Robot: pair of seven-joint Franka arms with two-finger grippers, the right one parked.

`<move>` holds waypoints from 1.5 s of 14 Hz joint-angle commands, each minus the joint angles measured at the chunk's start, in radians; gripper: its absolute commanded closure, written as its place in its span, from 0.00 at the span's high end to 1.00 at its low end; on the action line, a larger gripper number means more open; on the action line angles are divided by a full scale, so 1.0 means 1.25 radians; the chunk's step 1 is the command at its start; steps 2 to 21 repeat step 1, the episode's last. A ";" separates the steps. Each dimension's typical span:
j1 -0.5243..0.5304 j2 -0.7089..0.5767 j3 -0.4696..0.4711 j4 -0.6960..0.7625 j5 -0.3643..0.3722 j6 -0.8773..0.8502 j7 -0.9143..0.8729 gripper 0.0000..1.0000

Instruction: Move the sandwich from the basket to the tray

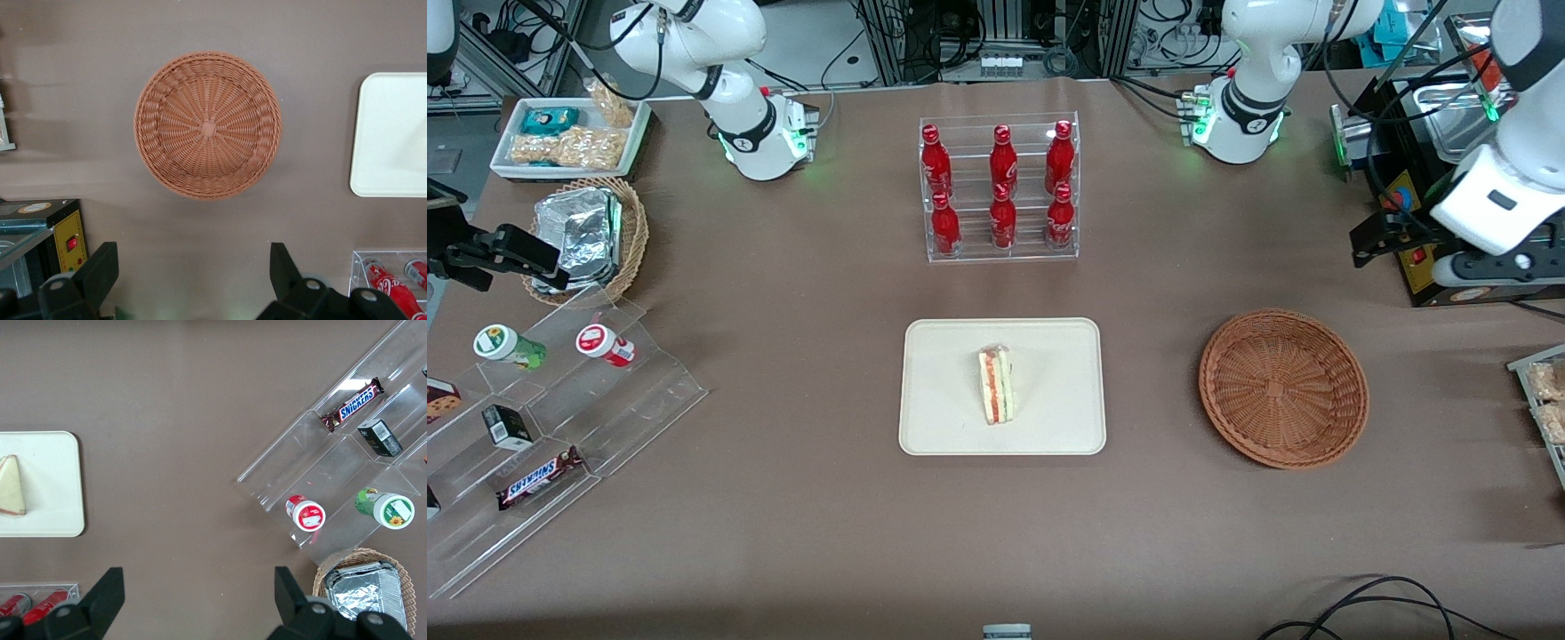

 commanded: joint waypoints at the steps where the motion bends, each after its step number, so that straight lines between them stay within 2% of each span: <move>1: -0.012 -0.003 0.022 0.006 -0.015 -0.001 0.006 1.00; 21: -0.012 -0.003 0.022 0.006 -0.015 -0.001 0.006 1.00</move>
